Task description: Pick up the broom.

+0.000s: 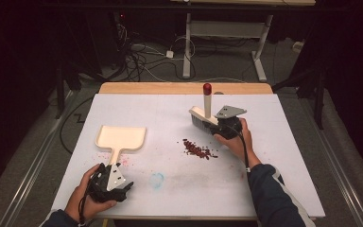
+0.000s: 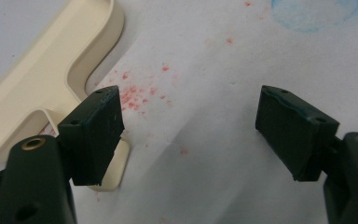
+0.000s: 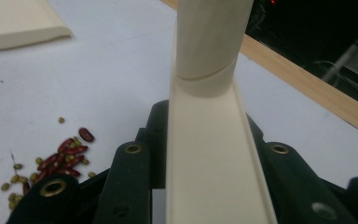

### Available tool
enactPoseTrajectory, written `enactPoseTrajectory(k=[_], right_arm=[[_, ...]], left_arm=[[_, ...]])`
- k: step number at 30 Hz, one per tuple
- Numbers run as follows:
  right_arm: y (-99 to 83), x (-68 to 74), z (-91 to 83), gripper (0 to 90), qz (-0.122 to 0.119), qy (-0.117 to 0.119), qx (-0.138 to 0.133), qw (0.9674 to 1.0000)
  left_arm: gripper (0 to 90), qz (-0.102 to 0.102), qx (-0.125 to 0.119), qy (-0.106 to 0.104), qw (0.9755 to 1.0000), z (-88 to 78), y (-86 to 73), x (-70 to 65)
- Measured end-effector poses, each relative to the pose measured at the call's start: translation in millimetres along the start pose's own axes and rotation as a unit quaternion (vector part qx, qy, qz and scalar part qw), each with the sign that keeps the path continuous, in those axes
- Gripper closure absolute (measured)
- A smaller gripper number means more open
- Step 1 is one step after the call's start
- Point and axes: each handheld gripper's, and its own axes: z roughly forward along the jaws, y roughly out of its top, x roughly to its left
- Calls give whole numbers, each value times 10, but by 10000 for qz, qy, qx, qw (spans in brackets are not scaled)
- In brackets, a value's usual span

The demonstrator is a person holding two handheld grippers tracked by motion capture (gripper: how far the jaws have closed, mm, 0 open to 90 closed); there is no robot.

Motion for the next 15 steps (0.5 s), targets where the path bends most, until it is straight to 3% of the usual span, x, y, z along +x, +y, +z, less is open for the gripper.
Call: enactPoseTrajectory(k=[3, 6, 9, 15], right_arm=[[10, 47, 92, 676, -210, 164, -84, 9996], [4, 101, 180, 677, -186, 458, -137, 9987], [35, 187, 220, 677, -329, 648, -130, 9973], [28, 353, 235, 670, -751, 1252, -42, 9893]], left_arm=[[225, 11, -7, -25, 10000, 0, 0, -5], [226, 24, 2, -44, 10000, 2, 1, -8], [227, 25, 20, -52, 10000, 10, 1, -9], [227, 49, 35, -54, 10000, 7, 1, -19]])
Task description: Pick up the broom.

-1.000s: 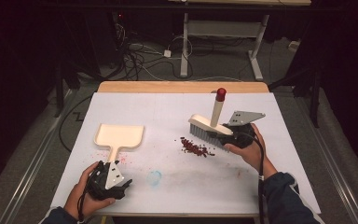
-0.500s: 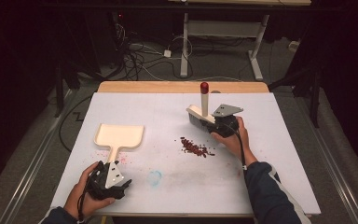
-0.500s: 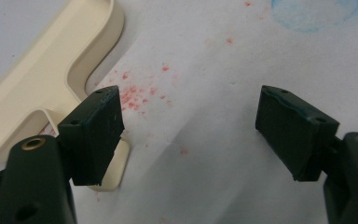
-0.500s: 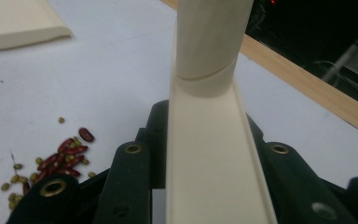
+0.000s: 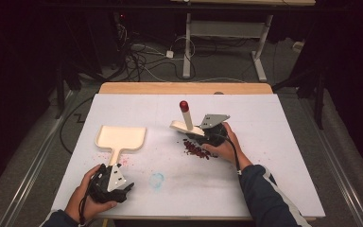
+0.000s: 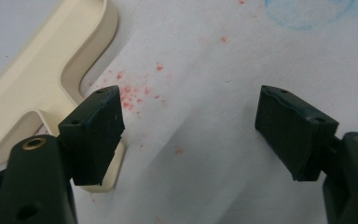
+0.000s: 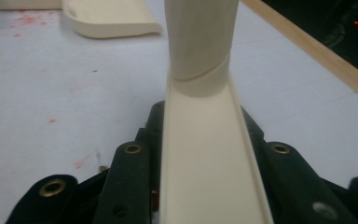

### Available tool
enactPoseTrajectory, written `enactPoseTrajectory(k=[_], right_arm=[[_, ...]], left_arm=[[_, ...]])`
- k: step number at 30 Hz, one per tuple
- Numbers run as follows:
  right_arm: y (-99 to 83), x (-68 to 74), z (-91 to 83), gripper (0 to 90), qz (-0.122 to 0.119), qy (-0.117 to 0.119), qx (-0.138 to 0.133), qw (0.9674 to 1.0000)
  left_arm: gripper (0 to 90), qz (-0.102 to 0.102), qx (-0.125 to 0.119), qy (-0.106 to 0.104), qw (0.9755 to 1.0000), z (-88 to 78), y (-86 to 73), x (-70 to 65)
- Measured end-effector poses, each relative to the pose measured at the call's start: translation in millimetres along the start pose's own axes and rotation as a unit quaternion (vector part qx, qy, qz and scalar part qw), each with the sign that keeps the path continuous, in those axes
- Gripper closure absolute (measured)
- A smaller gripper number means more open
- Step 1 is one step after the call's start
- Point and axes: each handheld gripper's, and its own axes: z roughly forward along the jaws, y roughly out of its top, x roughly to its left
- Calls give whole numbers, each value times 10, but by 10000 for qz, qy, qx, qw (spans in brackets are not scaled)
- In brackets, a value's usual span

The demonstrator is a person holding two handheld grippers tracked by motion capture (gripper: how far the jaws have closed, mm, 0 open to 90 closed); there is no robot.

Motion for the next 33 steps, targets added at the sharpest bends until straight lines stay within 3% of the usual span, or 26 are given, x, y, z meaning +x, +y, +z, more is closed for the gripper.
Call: enactPoseTrajectory(k=[5, 13, 17, 20, 22, 26, 29, 33], right_arm=[[-38, 78, -73, 652, -292, 415, 14, 9987], [-119, 170, -274, 659, -514, 621, -145, 9966], [-156, 162, -365, 664, -499, 527, -147, 9973], [-163, 123, -409, 672, -335, 270, -233, 9988], [-144, 110, -430, 675, -171, -79, -313, 9993], [-35, 158, -478, 675, 150, -604, -432, 9971], [77, 250, -506, 676, 434, -717, -686, 9941], [227, 455, -431, 675, 962, -453, -920, 9901]], left_arm=[[228, 24, 14, -12, 10000, 4, 0, -9], [230, 14, 21, 6, 10000, 3, 2, -14], [230, 16, 34, 20, 10000, -3, -1, -15], [231, 27, 35, 23, 10000, -3, 3, -18], [230, 39, 35, 26, 10000, -4, 3, -19], [230, 30, 31, 36, 10000, -9, 1, -12], [230, 38, 26, 35, 10000, -13, 0, -13], [230, 42, 33, 33, 10000, -12, 2, -14]])
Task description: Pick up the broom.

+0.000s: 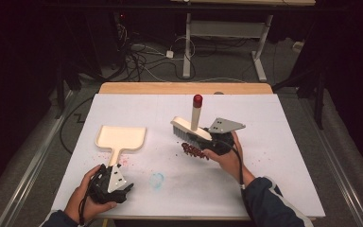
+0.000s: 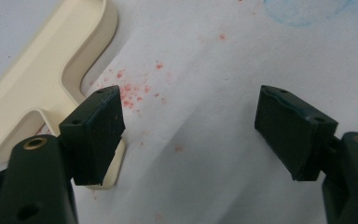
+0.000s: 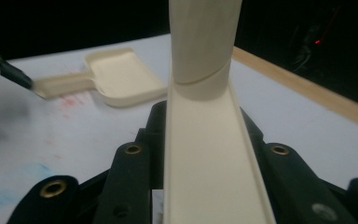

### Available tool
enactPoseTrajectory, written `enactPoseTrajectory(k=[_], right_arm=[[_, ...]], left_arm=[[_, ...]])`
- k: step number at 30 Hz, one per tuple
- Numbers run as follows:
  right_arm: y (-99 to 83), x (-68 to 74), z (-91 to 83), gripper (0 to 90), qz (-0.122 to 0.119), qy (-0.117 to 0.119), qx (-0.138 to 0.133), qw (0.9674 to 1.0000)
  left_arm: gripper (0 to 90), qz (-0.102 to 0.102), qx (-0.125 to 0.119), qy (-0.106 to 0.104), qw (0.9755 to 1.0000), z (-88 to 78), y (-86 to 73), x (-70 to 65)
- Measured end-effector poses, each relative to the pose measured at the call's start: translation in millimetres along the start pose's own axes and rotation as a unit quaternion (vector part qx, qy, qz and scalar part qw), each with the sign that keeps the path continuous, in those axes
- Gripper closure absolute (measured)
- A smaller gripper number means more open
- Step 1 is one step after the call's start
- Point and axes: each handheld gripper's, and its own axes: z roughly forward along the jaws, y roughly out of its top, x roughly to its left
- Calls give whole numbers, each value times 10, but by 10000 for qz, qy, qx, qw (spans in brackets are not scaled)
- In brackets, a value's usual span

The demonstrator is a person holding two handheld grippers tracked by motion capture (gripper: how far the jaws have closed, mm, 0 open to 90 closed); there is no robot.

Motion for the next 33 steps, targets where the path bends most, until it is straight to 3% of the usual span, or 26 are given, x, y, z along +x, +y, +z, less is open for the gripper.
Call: enactPoseTrajectory(k=[3, 6, 8, 11, 14, 18, 25, 32, 33], right_arm=[[2, 272, 156, 676, 418, 42, 72, 9991], [-54, 562, 329, 676, 627, -51, 239, 9977], [-95, 693, 429, 676, 809, 19, 370, 9960], [-145, 792, 539, 675, 794, -376, 427, 9952], [-167, 745, 558, 677, 939, -706, 365, 9924], [-217, 619, 508, 677, 1051, -1237, 327, 9862], [-292, 415, 376, 676, 1471, -1927, 312, 9697], [-336, 304, 221, 675, 1767, -2113, 373, 9606], [-341, 295, 198, 675, 1750, -2116, 373, 9608]], left_arm=[[231, 13, 7, -5, 10000, 3, 2, -3], [231, 31, 7, 0, 10000, -6, 0, -5], [233, 26, 3, -2, 10000, -9, -5, 0], [240, 34, 0, -3, 10000, -10, -8, -1], [246, 62, 1, -15, 10000, -10, -9, -5], [247, 67, 11, -30, 10000, -2, -5, -5], [247, 74, 27, -52, 10000, 3, 3, -10], [250, 81, 30, -54, 9999, 1, 5, -15], [250, 80, 31, -56, 9999, 2, 5, -15]])
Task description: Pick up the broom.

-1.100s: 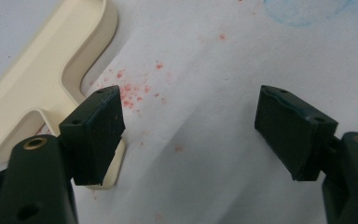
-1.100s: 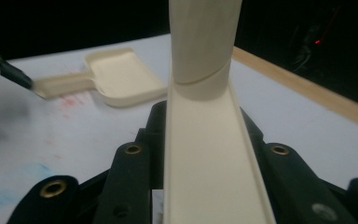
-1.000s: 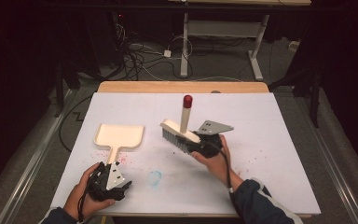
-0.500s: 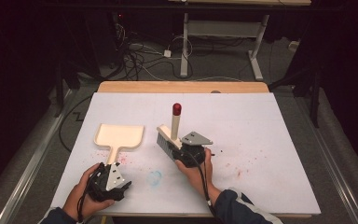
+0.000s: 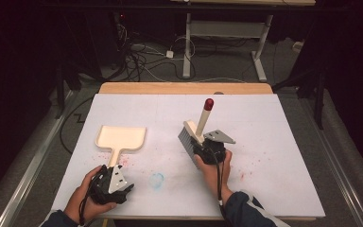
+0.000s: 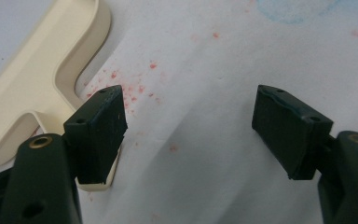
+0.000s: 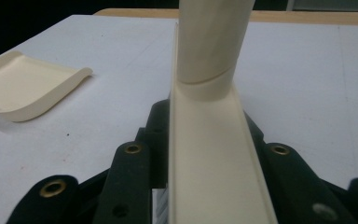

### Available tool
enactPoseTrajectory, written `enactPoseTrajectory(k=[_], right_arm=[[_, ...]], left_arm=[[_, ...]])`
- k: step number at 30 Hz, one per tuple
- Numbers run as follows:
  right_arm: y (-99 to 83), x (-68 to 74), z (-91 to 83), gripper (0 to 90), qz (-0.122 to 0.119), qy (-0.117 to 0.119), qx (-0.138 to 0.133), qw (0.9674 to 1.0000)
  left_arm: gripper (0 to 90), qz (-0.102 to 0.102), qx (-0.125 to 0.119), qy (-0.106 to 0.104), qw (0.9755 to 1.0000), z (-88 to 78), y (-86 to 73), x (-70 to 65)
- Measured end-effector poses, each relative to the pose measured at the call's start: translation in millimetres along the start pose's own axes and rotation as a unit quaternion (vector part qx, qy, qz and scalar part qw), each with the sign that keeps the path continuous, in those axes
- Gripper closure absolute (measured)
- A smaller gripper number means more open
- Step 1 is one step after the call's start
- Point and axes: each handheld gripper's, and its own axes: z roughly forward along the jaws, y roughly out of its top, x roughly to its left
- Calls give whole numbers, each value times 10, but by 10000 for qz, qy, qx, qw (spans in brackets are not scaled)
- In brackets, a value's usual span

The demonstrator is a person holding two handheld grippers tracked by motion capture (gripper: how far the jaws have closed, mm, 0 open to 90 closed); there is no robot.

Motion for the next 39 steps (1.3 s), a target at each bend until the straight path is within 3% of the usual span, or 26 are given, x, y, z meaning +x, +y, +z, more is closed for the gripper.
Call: enactPoseTrajectory(k=[8, 15, 19, 22, 28, 30, 34, 39], right_arm=[[27, -67, -114, 677, -52, 191, 32, 9998], [127, -174, -298, 677, -70, 634, -67, 9979], [217, -253, -474, 677, -186, 770, -222, 9966], [275, -319, -640, 677, -427, 679, -307, 9963], [249, -520, -885, 676, -731, 102, -438, 9963], [215, -598, -892, 676, -845, -114, -390, 9956], [161, -750, -865, 677, -832, -281, -352, 9955], [128, -865, -776, 677, -910, -271, -216, 9952]], left_arm=[[250, -12, -8, -25, 10000, 9, 9, 3], [251, -24, -11, -28, 10000, 9, 8, 5], [250, -8, -9, -18, 10000, 8, 10, 3], [249, 6, -23, -10, 10000, 6, 10, 3], [247, 25, -93, 3, 10000, -8, 22, -1], [244, 10, -137, 9, 9999, -15, 28, 3], [244, -21, -226, 39, 9997, -31, 34, 13], [238, -103, -414, 130, 9990, -70, 32, 34]])
